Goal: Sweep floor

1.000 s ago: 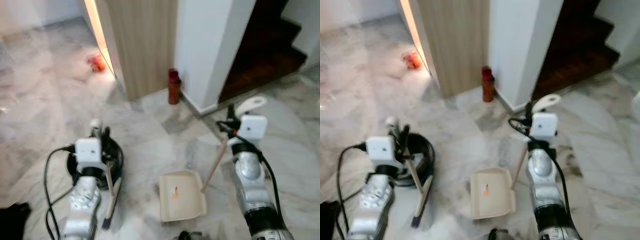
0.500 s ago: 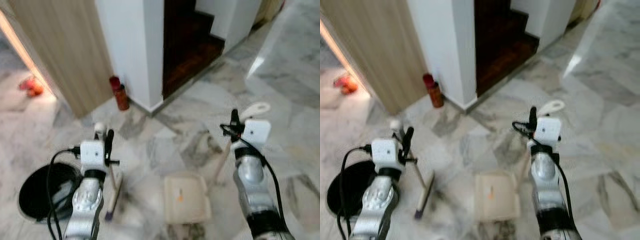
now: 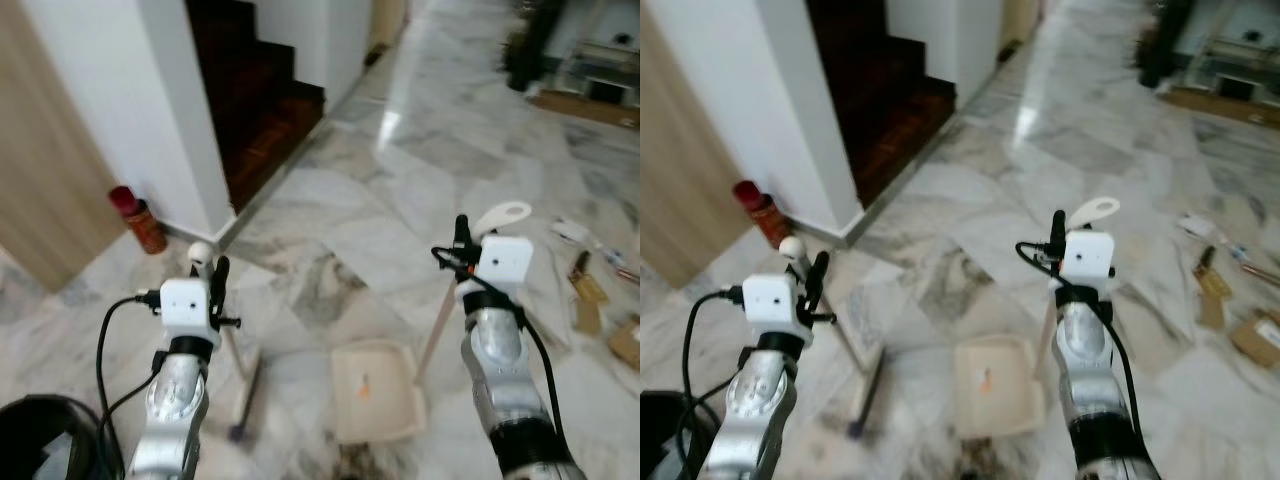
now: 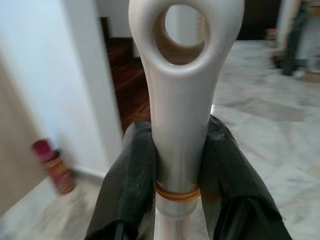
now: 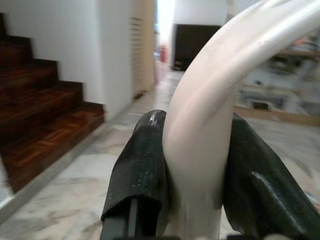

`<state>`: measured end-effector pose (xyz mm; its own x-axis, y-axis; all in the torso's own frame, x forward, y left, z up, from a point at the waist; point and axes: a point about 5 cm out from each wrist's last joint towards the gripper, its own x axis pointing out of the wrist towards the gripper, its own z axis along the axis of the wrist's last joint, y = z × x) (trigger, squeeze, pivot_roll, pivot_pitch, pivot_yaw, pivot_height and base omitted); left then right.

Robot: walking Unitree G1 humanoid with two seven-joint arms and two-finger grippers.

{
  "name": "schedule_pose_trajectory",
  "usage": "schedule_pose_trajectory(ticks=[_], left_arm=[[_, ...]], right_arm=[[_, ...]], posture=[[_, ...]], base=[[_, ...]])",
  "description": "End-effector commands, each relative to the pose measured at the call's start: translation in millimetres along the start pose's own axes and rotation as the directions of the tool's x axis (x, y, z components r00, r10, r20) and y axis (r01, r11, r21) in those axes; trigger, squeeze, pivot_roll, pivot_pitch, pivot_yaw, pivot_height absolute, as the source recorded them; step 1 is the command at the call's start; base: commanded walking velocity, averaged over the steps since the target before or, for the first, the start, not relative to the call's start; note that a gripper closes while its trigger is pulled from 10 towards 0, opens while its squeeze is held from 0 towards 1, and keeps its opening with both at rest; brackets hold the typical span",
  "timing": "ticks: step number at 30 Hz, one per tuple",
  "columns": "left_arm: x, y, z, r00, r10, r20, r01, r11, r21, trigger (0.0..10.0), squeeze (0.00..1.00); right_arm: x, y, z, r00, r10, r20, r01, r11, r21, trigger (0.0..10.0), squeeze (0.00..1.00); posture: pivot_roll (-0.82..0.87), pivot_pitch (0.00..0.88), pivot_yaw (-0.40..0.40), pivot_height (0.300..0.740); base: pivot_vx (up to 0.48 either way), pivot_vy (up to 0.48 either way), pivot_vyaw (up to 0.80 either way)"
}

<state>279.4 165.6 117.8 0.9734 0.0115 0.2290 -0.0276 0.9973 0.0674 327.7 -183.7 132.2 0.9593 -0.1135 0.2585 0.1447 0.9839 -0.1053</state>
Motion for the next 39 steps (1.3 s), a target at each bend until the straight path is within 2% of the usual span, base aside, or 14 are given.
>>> schedule_pose_trajectory(ticks=[1,5,14,29,39], left_arm=[[6.1,-1.7,4.3,0.999,-0.017,0.028,0.017,1.0,0.006,10.0,0.0],[11.7,-1.0,6.8,0.999,-0.024,0.039,0.024,1.0,0.007,10.0,0.0],[14.5,-0.4,4.4,0.999,-0.036,0.039,0.036,0.999,0.01,10.0,0.0],[11.5,1.1,1.9,0.999,-0.04,0.032,0.039,0.999,0.012,10.0,0.0],[9.4,0.2,2.5,0.999,-0.034,0.038,0.034,0.999,-0.002,10.0,0.0]], right_arm=[[2.4,-1.8,7.8,0.999,-0.019,0.036,0.018,1.0,0.02,10.0,0.0],[0.3,-2.3,8.7,0.999,-0.025,0.043,0.024,0.999,0.022,10.0,0.0],[-4.8,-2.8,7.5,0.999,-0.033,0.041,0.032,0.999,0.025,10.0,0.0],[-4.5,3.0,7.8,0.999,-0.029,0.037,0.027,0.999,0.041,10.0,0.0],[-3.9,3.2,10.2,0.998,-0.026,0.049,0.024,0.999,0.04,10.0,0.0]], posture=[[0.03,0.076,0.055,0.74],[0.03,0.067,0.059,0.74],[0.02,0.038,0.064,0.74],[0.04,0.056,0.064,0.74],[0.03,0.076,0.057,0.74]], base=[[0.0,0.0,-0.8],[0.0,0.0,-0.8],[0.0,0.0,-0.8],[0.0,0.0,-0.8],[0.0,0.0,-0.05]])
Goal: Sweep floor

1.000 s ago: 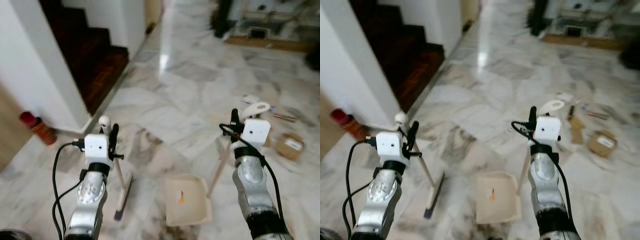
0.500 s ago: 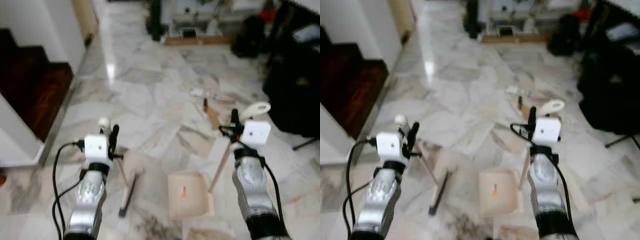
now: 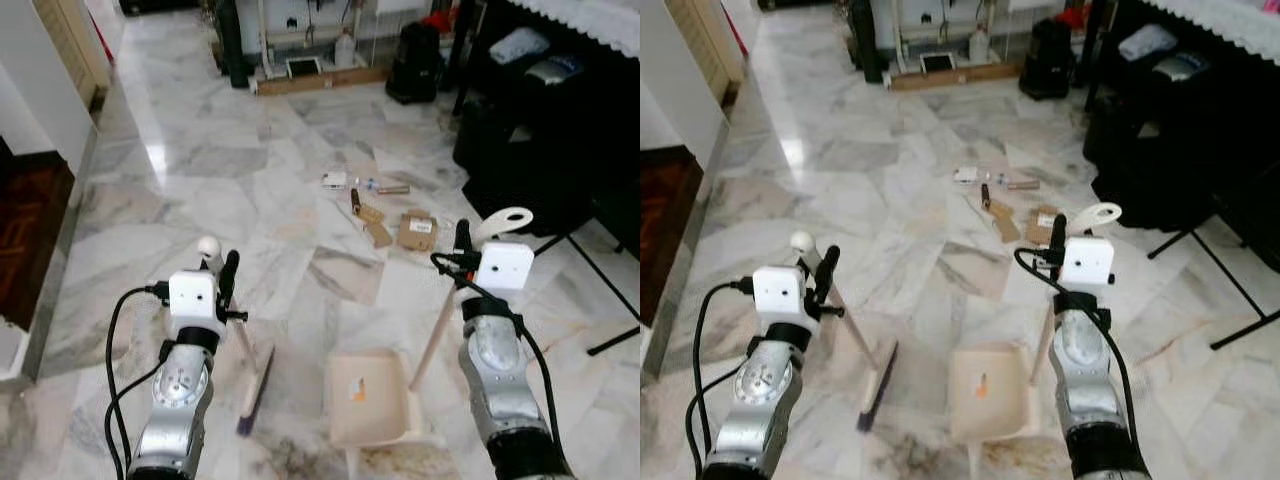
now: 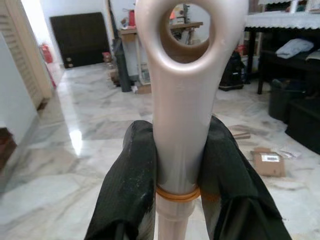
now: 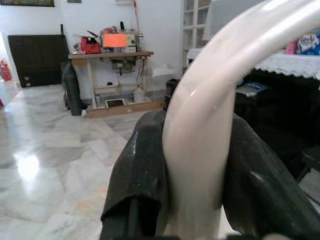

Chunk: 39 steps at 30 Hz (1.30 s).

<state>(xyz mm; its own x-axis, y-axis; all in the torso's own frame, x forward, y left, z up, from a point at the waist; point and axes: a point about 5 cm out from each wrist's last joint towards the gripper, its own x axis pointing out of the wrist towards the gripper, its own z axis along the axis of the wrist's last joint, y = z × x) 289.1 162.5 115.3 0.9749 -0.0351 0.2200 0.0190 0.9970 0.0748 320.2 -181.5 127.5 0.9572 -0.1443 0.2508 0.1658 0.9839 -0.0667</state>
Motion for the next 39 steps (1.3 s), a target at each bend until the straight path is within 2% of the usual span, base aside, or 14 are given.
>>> schedule_pose_trajectory(ticks=[1,8,21,25,30,39], left_arm=[[0.4,3.7,6,0.999,0.014,0.037,-0.014,1.0,0.002,10.0,0.0],[2.8,4.2,5,0.999,0.02,0.026,-0.02,1.0,0.007,10.0,0.0],[3.6,7.3,6,0.999,0.041,0.026,-0.041,0.999,0.013,10.0,0.0],[3.9,7.8,6,0.999,0.045,0.028,-0.046,0.999,0.013,10.0,0.0],[4.0,7.8,7,0.999,0.046,0.027,-0.047,0.999,0.013,10.0,0.0],[4.1,7.3,7,0.998,0.048,0.028,-0.048,0.999,0.011,10.0,0.0]], right_arm=[[4.9,2.7,13,0.998,0.007,0.064,-0.008,1.0,0.008,10.0,0.0],[3.7,6.4,14,0.998,0.015,0.066,-0.016,1.0,0.012,10.0,0.0],[4.3,7.5,13,0.998,0.024,0.053,-0.025,1.0,0.015,10.0,0.0],[4.7,9.7,13,0.997,0.042,0.058,-0.041,0.999,-0.01,10.0,0.0],[4.5,12.4,14,0.996,0.058,0.061,-0.056,0.998,-0.025,10.0,0.0],[4.7,13.8,14,0.996,0.062,0.058,-0.062,0.998,-0.008,10.0,0.0]], posture=[[0.03,0.08,0.058,0.74],[0.03,0.084,0.056,0.74],[0.03,0.088,0.056,0.74],[0.03,0.088,0.056,0.74],[0.03,0.089,0.056,0.74],[0.03,0.089,0.054,0.74]], base=[[0.0,0.0,0.0],[0.0,0.0,0.0],[0.361,0.0,0.0],[0.365,0.0,0.0],[0.368,0.0,0.8],[0.369,0.0,0.0]])
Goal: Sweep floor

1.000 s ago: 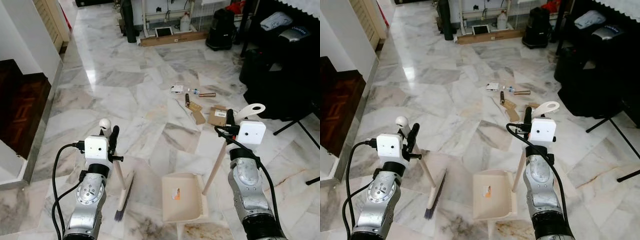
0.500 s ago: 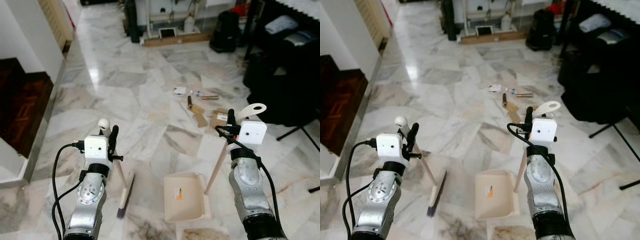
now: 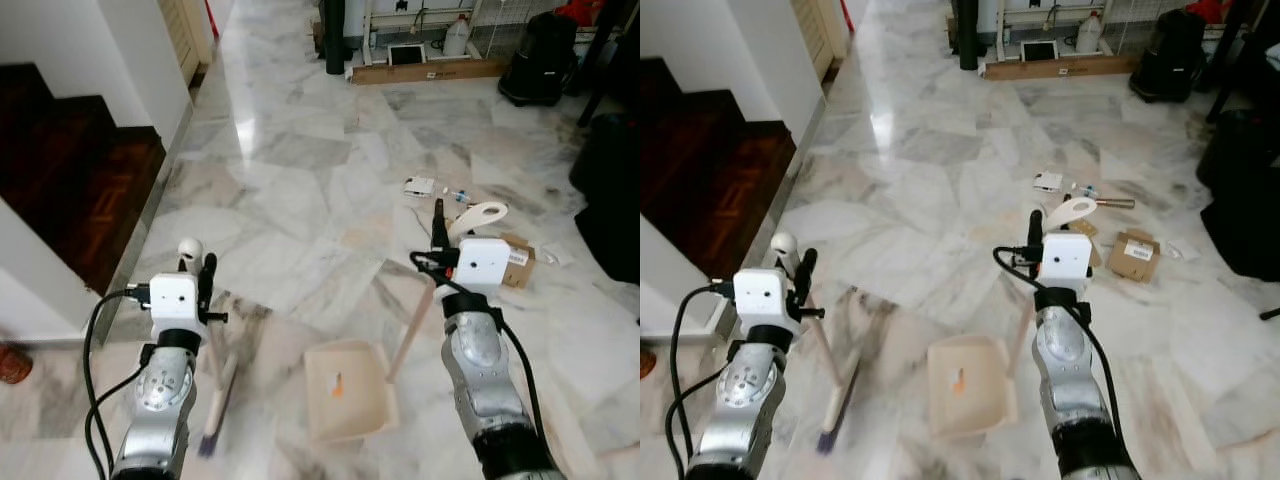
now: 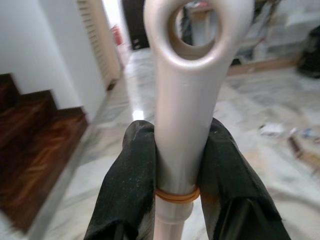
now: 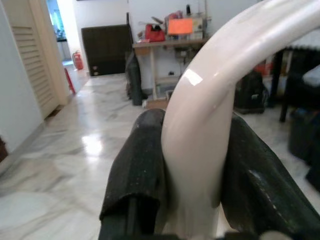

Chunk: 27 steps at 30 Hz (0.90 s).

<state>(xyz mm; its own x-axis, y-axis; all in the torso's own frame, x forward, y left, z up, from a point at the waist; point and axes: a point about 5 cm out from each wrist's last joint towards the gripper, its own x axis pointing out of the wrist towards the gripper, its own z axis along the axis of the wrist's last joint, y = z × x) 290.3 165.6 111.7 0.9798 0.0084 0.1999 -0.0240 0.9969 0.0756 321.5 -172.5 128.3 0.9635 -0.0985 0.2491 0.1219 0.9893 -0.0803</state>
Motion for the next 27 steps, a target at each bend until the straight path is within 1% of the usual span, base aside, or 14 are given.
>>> schedule_pose_trajectory(ticks=[1,8,12,17,21,27], left_arm=[[3.8,4.5,10.6,0.999,0.007,0.052,-0.007,1.0,0.001,10.0,0.0],[3.6,4.5,10.2,0.999,0.007,0.051,-0.007,1.0,0.001,10.0,0.0],[3.8,4.3,10.1,0.999,0.008,0.051,-0.008,1.0,0.001,10.0,0.0],[4.5,3.4,10.4,0.999,0.006,0.053,-0.006,1.0,0.0,10.0,0.0],[4.6,2.8,10.2,0.999,0.003,0.053,-0.003,1.0,-0.001,10.0,0.0],[5.1,2.8,10.5,0.998,0.003,0.056,-0.003,1.0,-0.001,10.0,0.0]], right_arm=[[4.9,4.9,12.5,0.998,0.017,0.056,-0.017,1.0,-0.006,10.0,0.0],[4.7,6.2,12.2,0.998,0.022,0.053,-0.022,1.0,0.002,10.0,0.0],[5.4,7.2,13.7,0.997,0.034,0.064,-0.033,0.999,-0.017,10.0,0.0],[5.6,8.5,14.1,0.997,0.04,0.067,-0.039,0.999,-0.023,10.0,0.0],[5.4,9.5,13.9,0.997,0.043,0.067,-0.042,0.999,-0.021,10.0,0.0],[5.4,12.0,14.3,0.996,0.054,0.071,-0.053,0.998,-0.017,10.0,0.0]], posture=[[0.03,0.089,0.054,0.74],[0.03,0.087,0.053,0.74],[0.03,0.087,0.053,0.74],[0.03,0.08,0.053,0.74],[0.03,0.075,0.054,0.74],[0.03,0.071,0.054,0.74]], base=[[0.364,0.0,0.0],[0.365,0.0,0.0],[0.361,0.0,0.0],[0.358,0.0,0.8],[0.354,0.0,0.56],[0.353,0.0,0.0]])
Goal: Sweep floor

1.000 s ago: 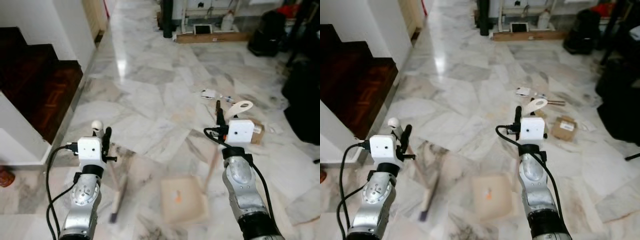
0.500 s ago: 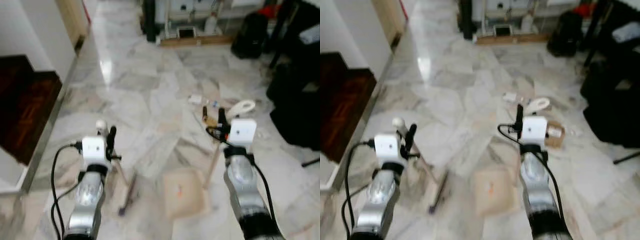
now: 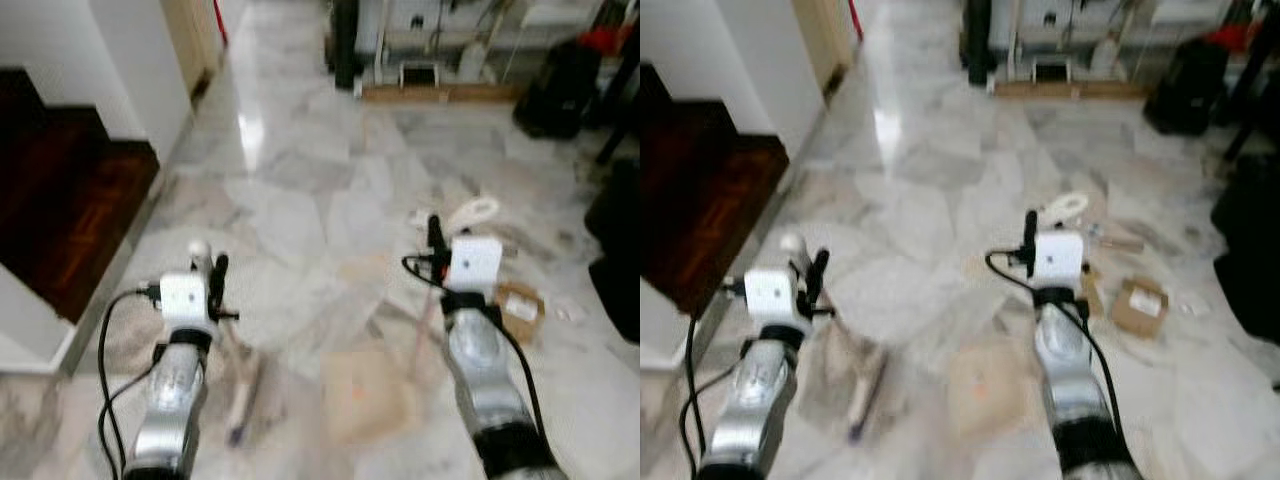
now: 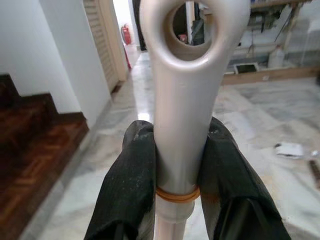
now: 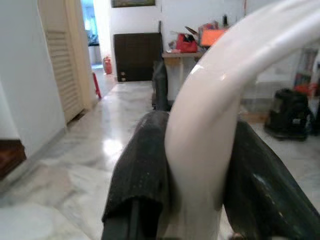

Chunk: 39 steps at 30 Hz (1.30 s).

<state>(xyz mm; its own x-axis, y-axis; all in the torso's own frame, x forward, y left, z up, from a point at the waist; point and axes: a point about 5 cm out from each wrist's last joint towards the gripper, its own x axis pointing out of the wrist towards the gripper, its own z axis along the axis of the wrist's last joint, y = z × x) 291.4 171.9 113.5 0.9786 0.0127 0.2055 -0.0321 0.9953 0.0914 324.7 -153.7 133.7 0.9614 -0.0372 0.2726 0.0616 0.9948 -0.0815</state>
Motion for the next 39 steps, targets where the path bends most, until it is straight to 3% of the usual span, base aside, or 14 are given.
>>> schedule_pose_trajectory(ticks=[1,7,39], left_arm=[[3.7,-3.7,9.5,0.999,-0.001,0.051,0.001,1.0,-0.018,10.0,0.0],[3.7,-4.1,9.5,0.999,-0.001,0.051,0.002,1.0,-0.02,10.0,0.0],[4.5,-3.4,9.9,0.999,0.003,0.053,-0.002,1.0,-0.019,10.0,0.0]], right_arm=[[2.7,-6.3,8.0,0.999,-0.001,0.042,0.003,0.999,-0.032,10.0,0.0],[2.7,-5.1,8.0,0.999,0.003,0.044,-0.002,1.0,-0.028,10.0,0.0],[2.9,-0.4,7.4,0.999,0.014,0.04,-0.015,1.0,0.015,10.0,0.0]], posture=[[0.03,0.071,0.053,0.74],[0.03,0.073,0.053,0.74],[0.04,0.074,0.052,0.74]], base=[[0.349,0.0,0.47],[0.35,0.0,0.51],[0.346,0.0,0.0]])
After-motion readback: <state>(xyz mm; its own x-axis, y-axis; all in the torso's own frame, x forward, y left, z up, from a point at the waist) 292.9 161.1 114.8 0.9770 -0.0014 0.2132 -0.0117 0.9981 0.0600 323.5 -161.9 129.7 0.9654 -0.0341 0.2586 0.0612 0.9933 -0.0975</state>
